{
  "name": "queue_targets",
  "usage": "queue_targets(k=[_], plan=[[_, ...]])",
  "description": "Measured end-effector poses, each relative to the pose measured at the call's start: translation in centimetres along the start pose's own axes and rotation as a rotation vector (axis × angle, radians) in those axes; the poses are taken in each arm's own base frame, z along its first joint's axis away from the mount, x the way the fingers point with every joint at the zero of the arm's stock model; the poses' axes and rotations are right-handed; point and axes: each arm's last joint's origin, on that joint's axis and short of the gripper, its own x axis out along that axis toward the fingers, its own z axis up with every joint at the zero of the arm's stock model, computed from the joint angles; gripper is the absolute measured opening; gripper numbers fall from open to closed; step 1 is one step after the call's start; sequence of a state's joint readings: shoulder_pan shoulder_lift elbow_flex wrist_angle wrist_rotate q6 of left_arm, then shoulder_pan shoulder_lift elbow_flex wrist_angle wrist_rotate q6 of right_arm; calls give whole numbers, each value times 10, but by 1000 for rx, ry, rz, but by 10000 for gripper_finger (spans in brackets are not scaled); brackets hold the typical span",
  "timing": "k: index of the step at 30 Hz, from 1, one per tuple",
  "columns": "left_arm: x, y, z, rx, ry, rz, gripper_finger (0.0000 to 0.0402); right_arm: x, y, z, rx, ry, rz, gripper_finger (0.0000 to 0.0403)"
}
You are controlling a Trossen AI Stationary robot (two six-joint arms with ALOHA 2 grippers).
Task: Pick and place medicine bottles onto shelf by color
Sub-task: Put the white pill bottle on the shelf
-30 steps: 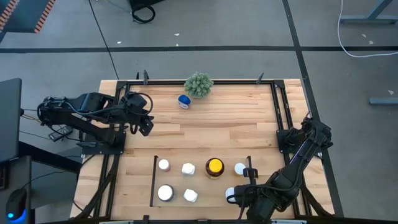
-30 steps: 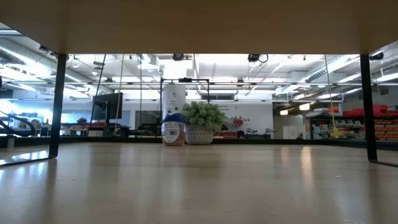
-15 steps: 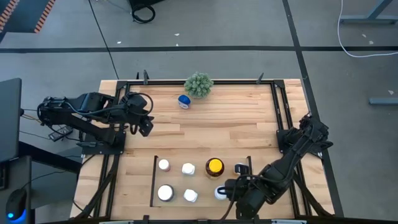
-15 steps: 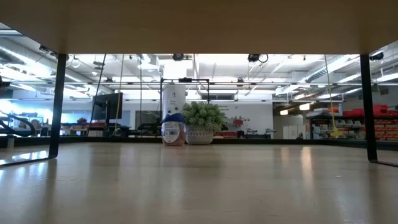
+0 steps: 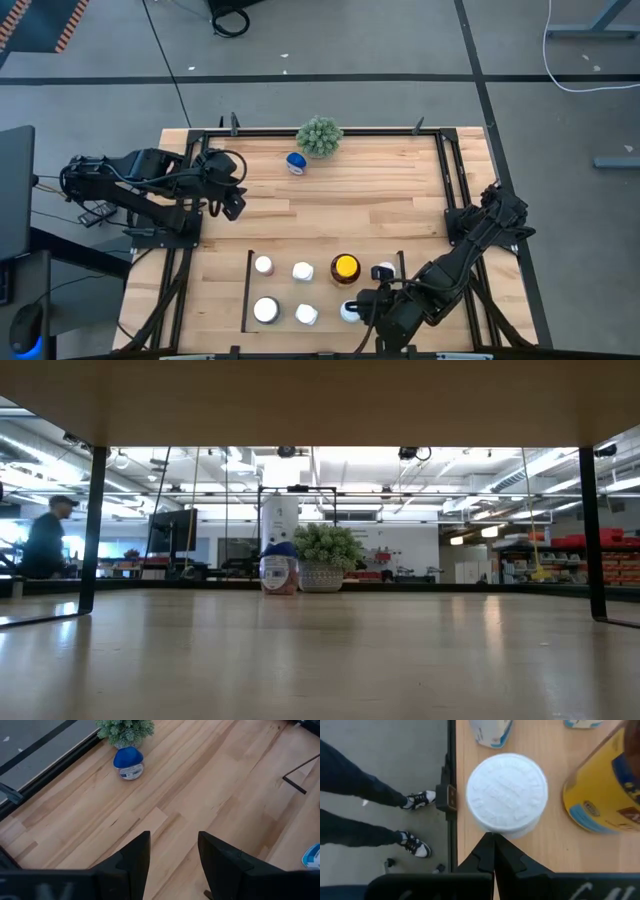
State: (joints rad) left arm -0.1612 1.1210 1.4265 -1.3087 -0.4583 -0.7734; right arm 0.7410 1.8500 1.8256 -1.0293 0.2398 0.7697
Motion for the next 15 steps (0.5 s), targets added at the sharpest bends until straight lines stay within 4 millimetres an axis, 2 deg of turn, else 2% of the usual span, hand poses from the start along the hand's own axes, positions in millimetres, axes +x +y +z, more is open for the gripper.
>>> queue_targets(k=[5,10,15], plan=[[0,0,0,1,0,0,172,-1,2,-4,-21,36,21,4],[0,0,0,1,0,0,172,-1,-5,-10,-13,98,-55,4],[0,0,0,4,0,0,172,-1,-9,-8,8,60,-107,4]])
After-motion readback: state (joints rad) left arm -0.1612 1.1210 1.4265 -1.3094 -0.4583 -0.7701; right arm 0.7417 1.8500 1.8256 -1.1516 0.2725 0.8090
